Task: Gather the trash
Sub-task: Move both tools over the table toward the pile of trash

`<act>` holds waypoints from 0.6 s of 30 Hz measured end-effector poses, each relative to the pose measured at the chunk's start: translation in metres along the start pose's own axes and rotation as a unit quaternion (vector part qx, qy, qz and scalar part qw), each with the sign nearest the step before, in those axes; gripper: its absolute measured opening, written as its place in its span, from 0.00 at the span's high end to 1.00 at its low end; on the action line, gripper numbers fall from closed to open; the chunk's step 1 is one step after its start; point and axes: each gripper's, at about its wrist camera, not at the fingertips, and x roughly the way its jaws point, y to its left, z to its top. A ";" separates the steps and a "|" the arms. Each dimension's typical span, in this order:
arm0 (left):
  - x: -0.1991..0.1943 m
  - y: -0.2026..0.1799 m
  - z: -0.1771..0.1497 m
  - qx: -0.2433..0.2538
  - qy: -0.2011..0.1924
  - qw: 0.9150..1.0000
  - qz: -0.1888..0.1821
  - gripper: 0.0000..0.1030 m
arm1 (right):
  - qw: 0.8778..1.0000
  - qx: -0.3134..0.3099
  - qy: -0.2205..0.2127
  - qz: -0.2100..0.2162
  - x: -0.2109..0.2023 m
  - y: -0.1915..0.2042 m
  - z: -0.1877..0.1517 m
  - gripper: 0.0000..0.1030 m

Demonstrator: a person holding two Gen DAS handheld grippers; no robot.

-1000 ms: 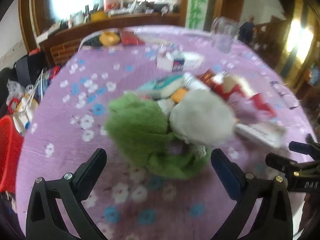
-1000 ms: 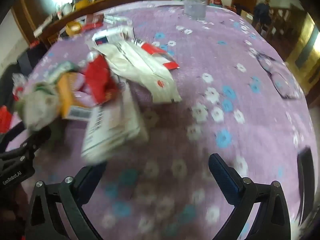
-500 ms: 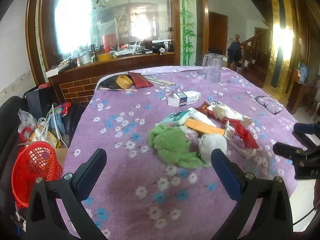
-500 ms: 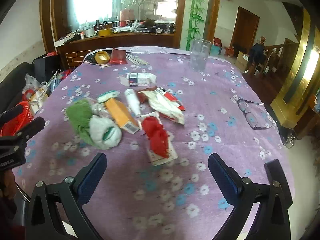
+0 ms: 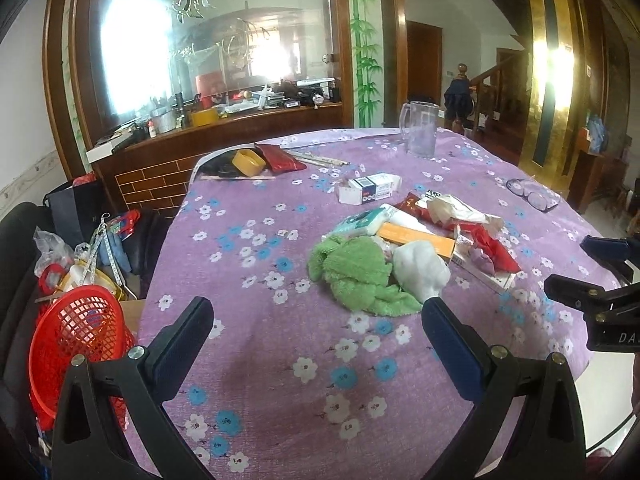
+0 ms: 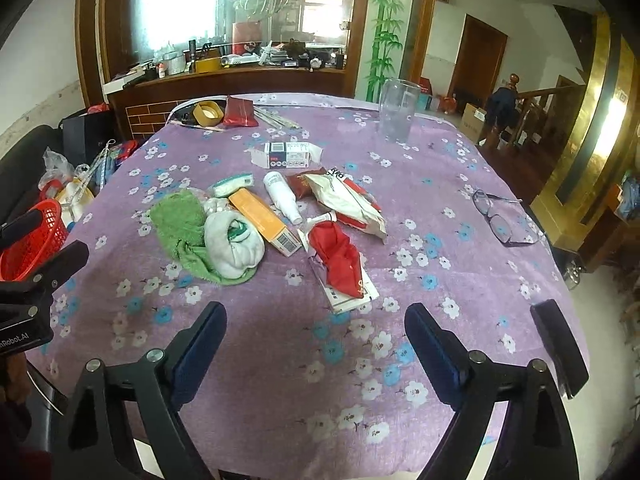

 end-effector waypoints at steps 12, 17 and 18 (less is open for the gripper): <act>0.005 -0.005 0.004 0.004 0.000 1.000 -0.009 0.00 | 1.000 -0.004 0.006 -0.025 0.000 0.000 0.003 0.10; 0.009 -0.002 0.006 0.001 0.002 1.000 -0.009 0.00 | 1.000 -0.014 0.013 -0.022 0.004 0.006 0.004 0.10; 0.009 -0.002 0.006 0.001 0.002 1.000 -0.010 0.00 | 1.000 -0.016 0.015 -0.022 0.005 0.007 0.005 0.10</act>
